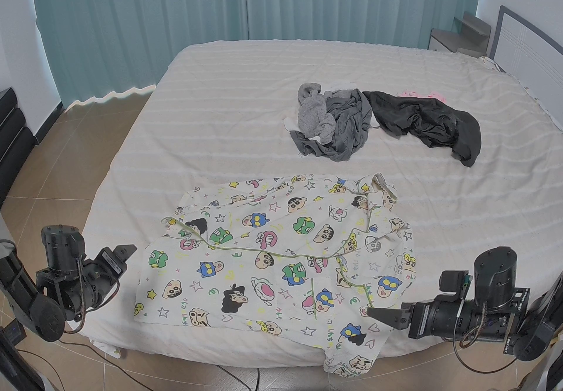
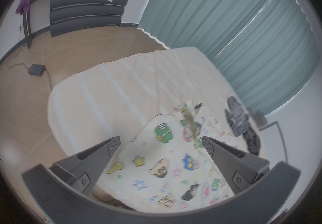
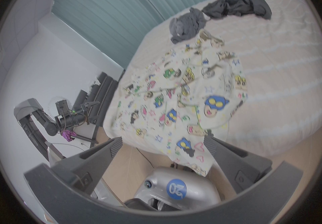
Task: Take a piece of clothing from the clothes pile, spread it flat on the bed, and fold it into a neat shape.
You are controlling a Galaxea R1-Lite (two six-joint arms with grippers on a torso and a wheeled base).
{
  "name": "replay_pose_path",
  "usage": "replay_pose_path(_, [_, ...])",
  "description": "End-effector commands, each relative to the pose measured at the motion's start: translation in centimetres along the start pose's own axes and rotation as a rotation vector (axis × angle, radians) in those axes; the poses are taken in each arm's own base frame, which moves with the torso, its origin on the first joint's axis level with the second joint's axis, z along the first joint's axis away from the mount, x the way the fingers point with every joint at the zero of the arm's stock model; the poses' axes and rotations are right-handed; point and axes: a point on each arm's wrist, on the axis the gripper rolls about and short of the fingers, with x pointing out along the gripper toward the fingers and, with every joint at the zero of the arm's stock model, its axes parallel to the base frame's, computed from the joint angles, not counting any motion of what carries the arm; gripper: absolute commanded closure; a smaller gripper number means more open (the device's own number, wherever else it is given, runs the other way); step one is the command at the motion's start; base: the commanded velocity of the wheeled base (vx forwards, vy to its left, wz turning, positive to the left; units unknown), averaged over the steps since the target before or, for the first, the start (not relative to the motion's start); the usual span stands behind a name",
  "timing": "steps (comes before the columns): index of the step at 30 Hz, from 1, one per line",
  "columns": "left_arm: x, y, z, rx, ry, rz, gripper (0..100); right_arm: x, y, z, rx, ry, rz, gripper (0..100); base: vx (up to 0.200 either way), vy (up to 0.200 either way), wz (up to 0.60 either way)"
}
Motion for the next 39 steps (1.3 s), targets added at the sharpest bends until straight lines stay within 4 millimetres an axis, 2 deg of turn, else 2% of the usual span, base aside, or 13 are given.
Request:
replay_pose_path(1, [-1.1, -1.6, 1.3, -0.038, -0.048, -0.11, 0, -1.6, 0.8, 1.2, -0.008, -0.088, 0.047, 0, 0.2, 0.0, 0.0])
replay_pose_path(10, [-1.5, -0.4, 0.3, -0.04, -0.003, -0.067, 0, -2.5, 1.1, 1.4, -0.02, -0.12, 0.065, 0, 0.2, 0.0, 0.0])
replay_pose_path(39, [-1.6, -0.7, -0.5, -0.108, 0.035, -0.077, 0, -2.5, 1.1, 0.9, -0.027, -0.097, 0.065, 0, 0.0, 0.0, 0.0])
